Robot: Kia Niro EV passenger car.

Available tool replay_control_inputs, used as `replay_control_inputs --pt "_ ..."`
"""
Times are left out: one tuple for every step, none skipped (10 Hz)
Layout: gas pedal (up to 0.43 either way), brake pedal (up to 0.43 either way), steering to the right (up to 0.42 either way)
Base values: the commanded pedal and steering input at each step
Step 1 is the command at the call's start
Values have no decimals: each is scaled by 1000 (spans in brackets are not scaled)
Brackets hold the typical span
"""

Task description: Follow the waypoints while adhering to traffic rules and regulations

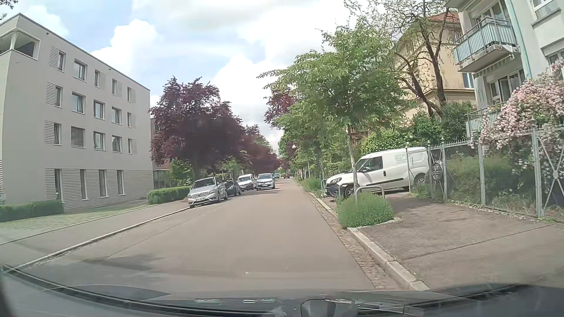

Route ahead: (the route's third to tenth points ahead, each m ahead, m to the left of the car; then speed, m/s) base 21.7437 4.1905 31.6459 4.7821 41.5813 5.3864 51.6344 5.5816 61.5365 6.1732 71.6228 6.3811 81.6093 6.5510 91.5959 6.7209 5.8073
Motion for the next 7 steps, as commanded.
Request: replay_control_inputs --pt "28 0 -13" --pt "28 0 -14" --pt "28 0 -12" --pt "39 0 -9" --pt "39 0 -9" --pt "39 0 -10" --pt "39 0 -10"
